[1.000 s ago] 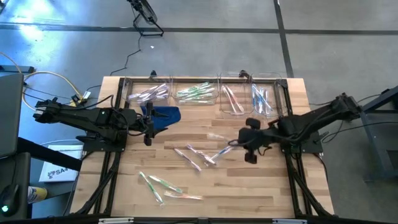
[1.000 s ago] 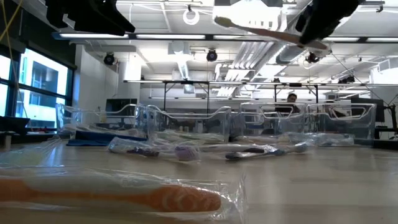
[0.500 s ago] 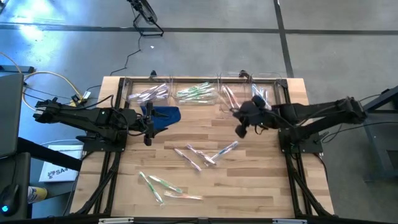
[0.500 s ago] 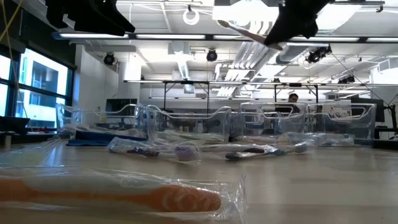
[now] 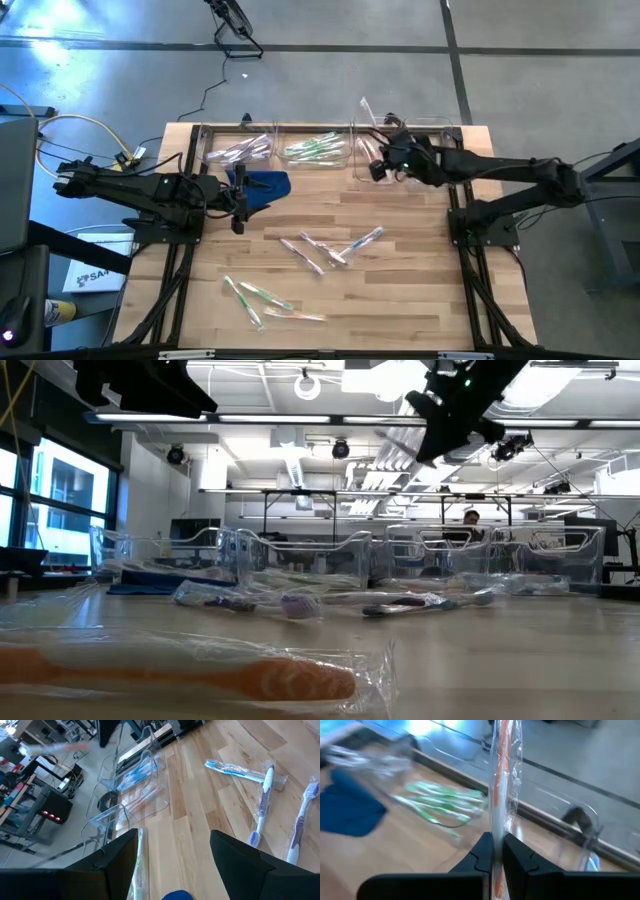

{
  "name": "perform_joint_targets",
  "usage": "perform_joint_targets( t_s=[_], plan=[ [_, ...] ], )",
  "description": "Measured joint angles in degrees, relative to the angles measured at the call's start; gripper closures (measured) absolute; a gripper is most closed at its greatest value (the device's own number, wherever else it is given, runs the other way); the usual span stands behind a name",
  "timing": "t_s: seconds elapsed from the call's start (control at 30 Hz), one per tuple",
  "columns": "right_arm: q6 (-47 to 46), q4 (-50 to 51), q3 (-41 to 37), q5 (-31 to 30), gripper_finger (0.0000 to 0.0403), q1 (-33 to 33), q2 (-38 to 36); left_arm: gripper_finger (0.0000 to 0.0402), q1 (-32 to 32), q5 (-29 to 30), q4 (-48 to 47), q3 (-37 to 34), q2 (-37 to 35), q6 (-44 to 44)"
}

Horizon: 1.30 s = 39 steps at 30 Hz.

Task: Pick & Place Toothbrushes
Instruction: Put the orange toothbrush into the middle right transparent bin

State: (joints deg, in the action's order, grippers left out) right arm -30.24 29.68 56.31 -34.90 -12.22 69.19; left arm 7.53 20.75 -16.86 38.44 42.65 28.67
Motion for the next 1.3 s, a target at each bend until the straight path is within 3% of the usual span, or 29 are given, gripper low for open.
perform_joint_targets(
  t_s=[0.5,0.8,1.07,1.3],
  plan=[
    [-0.2,0.1,0.0,7.1,0.0389,-9.6,15.9,0.0160,0.0,0.0,0.0,0.0,0.0,2.4],
    [-1.9,6.0,0.0,10.6,0.0389,-14.5,18.5,0.0160,0.0,0.0,0.0,0.0,0.0,2.6],
    [-0.3,6.0,0.0,11.4,0.0388,-14.7,18.5,0.0160,0.0,0.0,0.0,0.0,0.0,2.6],
    [0.4,5.6,0.0,13.9,0.0311,-14.9,18.5,0.0160,0.0,0.0,0.0,0.0,0.0,2.6]
  ],
)
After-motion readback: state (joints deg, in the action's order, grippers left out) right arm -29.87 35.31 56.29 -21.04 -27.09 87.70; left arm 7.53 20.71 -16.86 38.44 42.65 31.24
